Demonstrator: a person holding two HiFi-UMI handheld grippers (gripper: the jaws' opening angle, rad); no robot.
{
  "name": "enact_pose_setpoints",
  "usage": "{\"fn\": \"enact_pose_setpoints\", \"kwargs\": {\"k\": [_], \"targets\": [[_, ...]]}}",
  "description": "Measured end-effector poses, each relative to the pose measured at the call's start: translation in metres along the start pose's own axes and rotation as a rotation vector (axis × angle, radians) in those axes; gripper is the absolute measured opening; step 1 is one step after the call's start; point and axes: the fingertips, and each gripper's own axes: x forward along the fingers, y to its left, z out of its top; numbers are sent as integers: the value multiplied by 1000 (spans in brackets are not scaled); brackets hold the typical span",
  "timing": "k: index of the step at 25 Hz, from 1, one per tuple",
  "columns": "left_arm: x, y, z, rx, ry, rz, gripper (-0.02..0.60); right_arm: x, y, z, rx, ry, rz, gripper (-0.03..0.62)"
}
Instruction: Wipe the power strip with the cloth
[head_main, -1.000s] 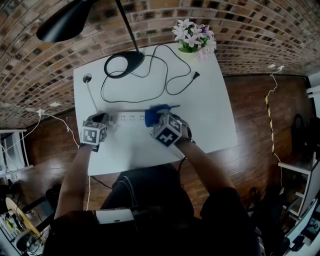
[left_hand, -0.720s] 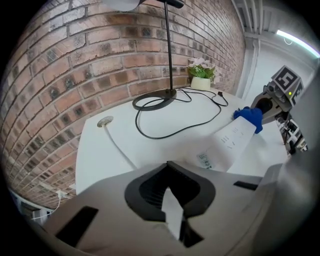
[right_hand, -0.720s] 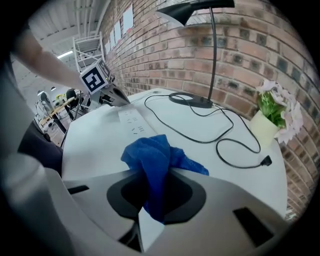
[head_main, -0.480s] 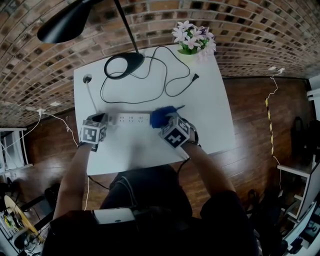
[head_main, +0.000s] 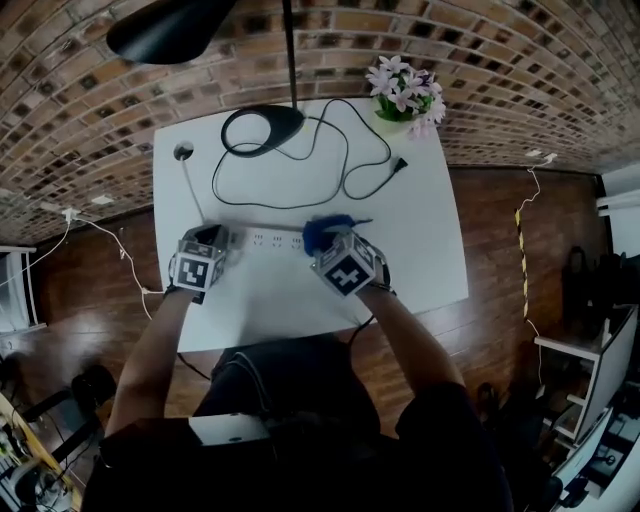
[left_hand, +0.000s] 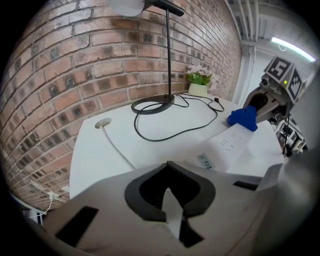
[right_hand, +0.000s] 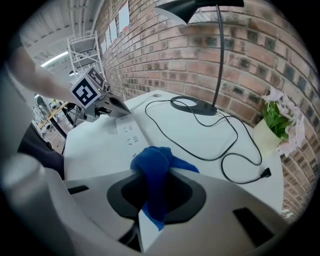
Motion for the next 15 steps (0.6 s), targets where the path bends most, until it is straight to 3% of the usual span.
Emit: {"fn": "enact_pose_setpoints", "kwargs": {"k": [5, 9, 15], "targets": [[-2, -5, 5, 11, -41, -23, 9, 4, 3, 3, -30, 87, -59, 57], [-3, -6, 5, 18, -54, -48, 9, 7, 9, 8, -133, 147, -118, 57], [-4, -7, 5, 34, -60, -87, 9, 20, 24, 20, -182, 226, -104, 57]]}}
